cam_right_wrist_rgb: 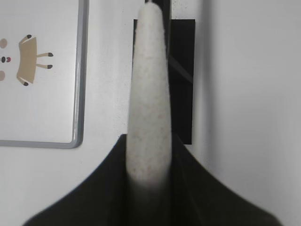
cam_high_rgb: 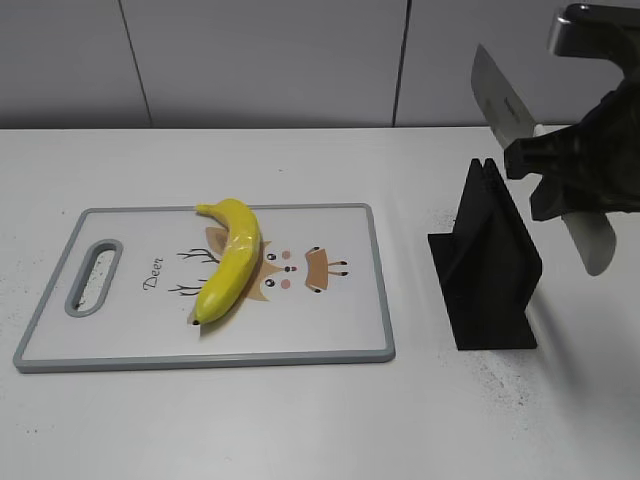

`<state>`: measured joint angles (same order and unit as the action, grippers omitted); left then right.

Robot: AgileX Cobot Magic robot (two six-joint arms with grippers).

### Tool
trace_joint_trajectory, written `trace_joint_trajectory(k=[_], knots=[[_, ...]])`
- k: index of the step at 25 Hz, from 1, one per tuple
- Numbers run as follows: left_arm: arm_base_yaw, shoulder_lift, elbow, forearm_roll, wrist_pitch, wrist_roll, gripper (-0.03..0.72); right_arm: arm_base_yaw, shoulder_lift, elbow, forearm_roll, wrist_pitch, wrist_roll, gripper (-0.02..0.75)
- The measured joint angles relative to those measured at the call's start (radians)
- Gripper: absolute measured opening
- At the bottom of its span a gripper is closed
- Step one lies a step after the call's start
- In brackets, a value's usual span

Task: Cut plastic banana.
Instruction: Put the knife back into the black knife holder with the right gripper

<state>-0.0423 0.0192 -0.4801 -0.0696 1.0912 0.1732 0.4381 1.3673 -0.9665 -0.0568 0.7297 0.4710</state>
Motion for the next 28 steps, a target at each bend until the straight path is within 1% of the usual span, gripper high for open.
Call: trace_joint_trajectory(k=[7,16,24,25,26,28], knots=[[0.0,0.0,0.0,0.0,0.0,0.0,0.553,0.0,0.02,0.0,-0.009,0.015,0.003,0.16],[0.0,0.0,0.0,0.0,0.0,0.0,0.553,0.0,0.127,0.0,-0.011,0.03,0.003,0.16],[0.0,0.0,0.0,0.004,0.0,0.0,0.553,0.0,0.133,0.0,-0.011,0.033,-0.008,0.164],[0.0,0.0,0.0,0.004,0.0,0.0,0.553,0.0,0.133,0.0,-0.011,0.033,-0.014,0.188],[0.0,0.0,0.0,0.005,0.0,0.0,0.553,0.0,0.133,-0.001,-0.011,0.033,-0.016,0.23],[0.0,0.0,0.001,0.006,0.0,-0.001,0.553,0.0,0.133,-0.002,-0.011,0.033,-0.019,0.383]])
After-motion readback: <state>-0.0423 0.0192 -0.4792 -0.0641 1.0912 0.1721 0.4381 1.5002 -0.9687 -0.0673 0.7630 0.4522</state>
